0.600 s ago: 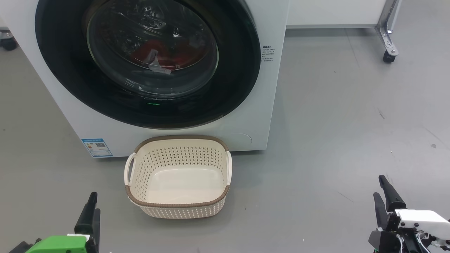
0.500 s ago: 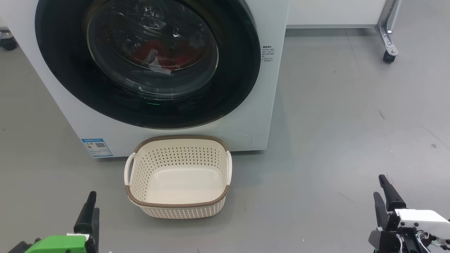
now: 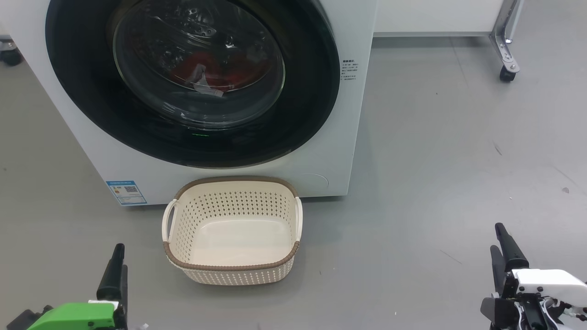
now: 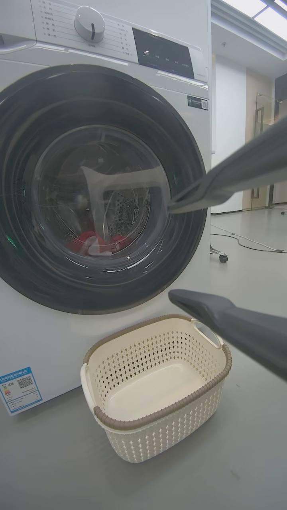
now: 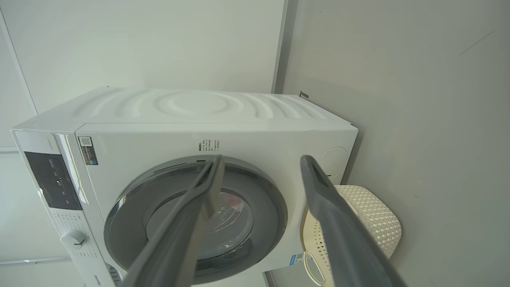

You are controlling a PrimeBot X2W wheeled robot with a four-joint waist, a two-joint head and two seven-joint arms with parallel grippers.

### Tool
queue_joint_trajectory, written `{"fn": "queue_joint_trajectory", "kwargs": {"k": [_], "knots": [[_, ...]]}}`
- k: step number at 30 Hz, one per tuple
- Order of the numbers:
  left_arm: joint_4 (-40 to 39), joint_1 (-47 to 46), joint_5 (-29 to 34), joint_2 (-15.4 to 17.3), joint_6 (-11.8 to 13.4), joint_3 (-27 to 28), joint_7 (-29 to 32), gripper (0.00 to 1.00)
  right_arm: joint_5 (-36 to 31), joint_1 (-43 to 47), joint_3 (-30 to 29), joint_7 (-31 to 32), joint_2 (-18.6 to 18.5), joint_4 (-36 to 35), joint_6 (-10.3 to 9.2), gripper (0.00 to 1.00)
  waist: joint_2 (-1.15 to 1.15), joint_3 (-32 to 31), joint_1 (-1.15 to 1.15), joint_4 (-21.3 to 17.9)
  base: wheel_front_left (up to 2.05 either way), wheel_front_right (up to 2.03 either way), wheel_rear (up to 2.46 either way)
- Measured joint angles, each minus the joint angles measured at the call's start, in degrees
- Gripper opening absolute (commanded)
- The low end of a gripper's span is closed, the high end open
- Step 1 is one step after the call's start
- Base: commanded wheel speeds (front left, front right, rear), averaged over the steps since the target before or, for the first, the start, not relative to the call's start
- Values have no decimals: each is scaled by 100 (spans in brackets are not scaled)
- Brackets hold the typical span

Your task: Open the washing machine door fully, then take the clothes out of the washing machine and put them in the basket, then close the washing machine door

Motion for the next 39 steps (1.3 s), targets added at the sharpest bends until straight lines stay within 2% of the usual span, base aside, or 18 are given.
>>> {"fn": "queue_joint_trajectory", "kwargs": {"k": [10, 20, 25, 28, 33, 34, 39], "knots": [[-131, -16, 425, 81, -1, -154, -163, 100, -554, -21, 201, -193, -175, -53, 0, 100, 0, 4, 0, 6, 0, 0, 0], [-310, -98, 1137, 282, -1, -364, -377, 100, -1347, -48, 482, -368, -374, -104, 0, 100, 0, 8, 0, 12, 0, 0, 0], [-345, -102, 1657, 404, -1, -516, -475, 100, -1793, -102, 623, -467, -471, -136, -3, 100, 0, 5, 0, 12, 0, 0, 0], [-352, -102, 2113, 512, -1, -615, -527, 100, -2193, -152, 749, -532, -560, -170, -58, 100, 0, 1, 0, 13, 0, 0, 0], [-366, -102, 2502, 567, 8, -739, -600, 100, -2602, -153, 898, -599, -645, -181, -143, 100, 0, -4, 0, 14, 0, 0, 0], [-371, -102, 2761, 628, 53, -827, -627, 100, -2798, -153, 960, -612, -687, -185, -156, 100, 0, -7, 0, 15, 0, 0, 0], [-385, -103, 3139, 646, 113, -938, -700, 100, -3144, -153, 1111, -699, -711, -188, -212, 100, 0, -16, 0, 15, 0, 0, 0]]}}
